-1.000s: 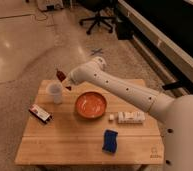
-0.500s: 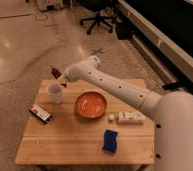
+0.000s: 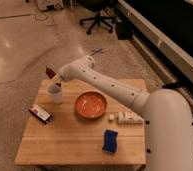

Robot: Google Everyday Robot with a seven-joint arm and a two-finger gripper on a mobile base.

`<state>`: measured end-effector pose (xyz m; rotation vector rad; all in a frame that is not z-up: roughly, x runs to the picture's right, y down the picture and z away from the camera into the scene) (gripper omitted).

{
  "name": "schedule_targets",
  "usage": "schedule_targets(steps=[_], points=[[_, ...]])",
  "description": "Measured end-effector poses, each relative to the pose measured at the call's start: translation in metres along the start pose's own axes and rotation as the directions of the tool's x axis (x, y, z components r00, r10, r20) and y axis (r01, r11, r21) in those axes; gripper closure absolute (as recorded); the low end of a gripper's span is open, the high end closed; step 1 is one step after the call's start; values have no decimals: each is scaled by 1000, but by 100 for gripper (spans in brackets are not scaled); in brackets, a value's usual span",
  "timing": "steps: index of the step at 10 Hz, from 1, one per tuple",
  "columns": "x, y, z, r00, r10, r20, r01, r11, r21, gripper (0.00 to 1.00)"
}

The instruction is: Place the pepper in the ceramic cup

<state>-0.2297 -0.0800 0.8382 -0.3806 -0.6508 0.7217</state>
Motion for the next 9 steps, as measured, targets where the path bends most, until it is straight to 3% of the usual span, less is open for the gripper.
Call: schedule_targets(steps=[2, 3, 9], points=[[-1, 4, 8, 1000, -2, 1, 2, 1000, -17, 23], [-2, 7, 12, 1000, -3, 1, 3, 1000, -26, 20], [4, 13, 24, 1000, 12, 2, -12, 998, -54, 20]])
